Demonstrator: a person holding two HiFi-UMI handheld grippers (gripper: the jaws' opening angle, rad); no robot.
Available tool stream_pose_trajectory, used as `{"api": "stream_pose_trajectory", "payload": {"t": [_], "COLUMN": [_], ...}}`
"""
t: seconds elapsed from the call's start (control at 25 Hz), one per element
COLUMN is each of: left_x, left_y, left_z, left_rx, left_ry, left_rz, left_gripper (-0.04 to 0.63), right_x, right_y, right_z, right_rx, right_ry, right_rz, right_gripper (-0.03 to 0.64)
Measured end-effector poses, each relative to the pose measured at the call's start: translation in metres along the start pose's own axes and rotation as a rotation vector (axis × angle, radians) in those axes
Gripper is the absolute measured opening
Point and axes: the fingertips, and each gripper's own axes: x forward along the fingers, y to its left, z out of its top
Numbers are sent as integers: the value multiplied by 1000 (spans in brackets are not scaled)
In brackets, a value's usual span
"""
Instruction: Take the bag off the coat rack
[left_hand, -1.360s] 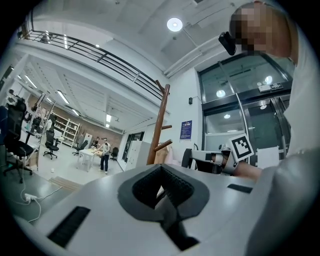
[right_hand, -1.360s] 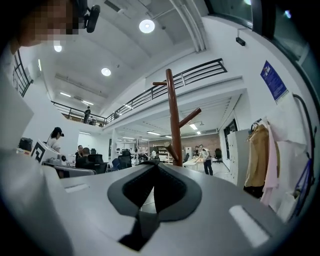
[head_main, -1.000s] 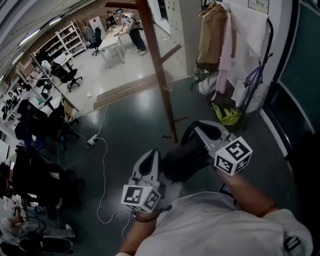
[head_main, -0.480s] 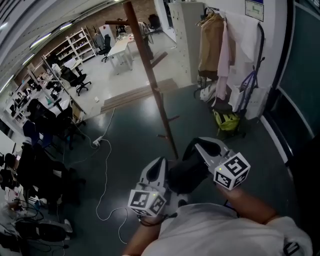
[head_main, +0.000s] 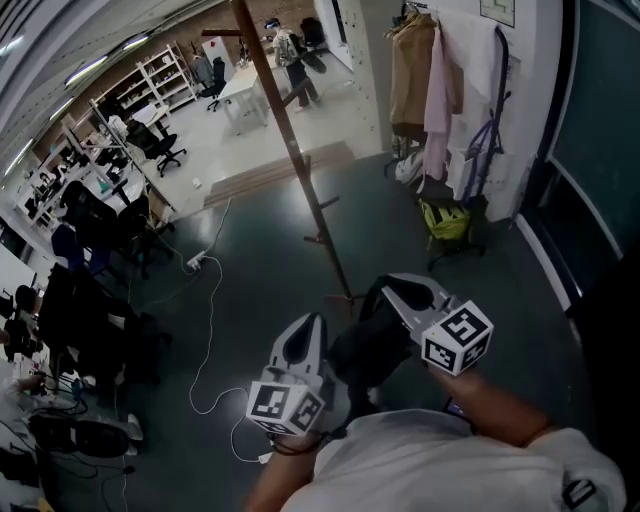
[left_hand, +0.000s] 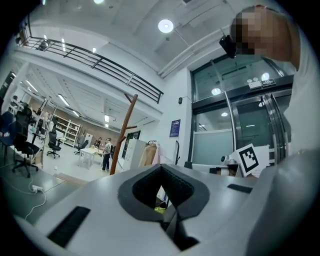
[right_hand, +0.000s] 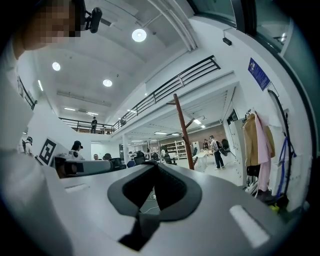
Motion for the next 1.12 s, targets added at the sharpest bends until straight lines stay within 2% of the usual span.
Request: {"api": "stream_pose_trajectory", "payload": {"t": [0.2,0.4,0.76,1.12], "left_x": [-28,-44,-93,-166], "left_y": [-16,-24,-24,-7], "left_z": [-15,-23,-14,-4], "left_rx": [-22,-27,-24,2], "left_ry": [38,29,22,59], "left_rz": [36,26,-27,-91], "left_gripper": [2,2,2,2], "right_x": [-28,-43,-54,-53], "right_y": [16,31,95,171], "right_z": [-12,-14,-15,-17], "right_rx": [32,33,4,5], "right_ry": [18,9,-5,-40], "right_rz": [12,10,-25,-105], "right_gripper": [21,21,23,23]}}
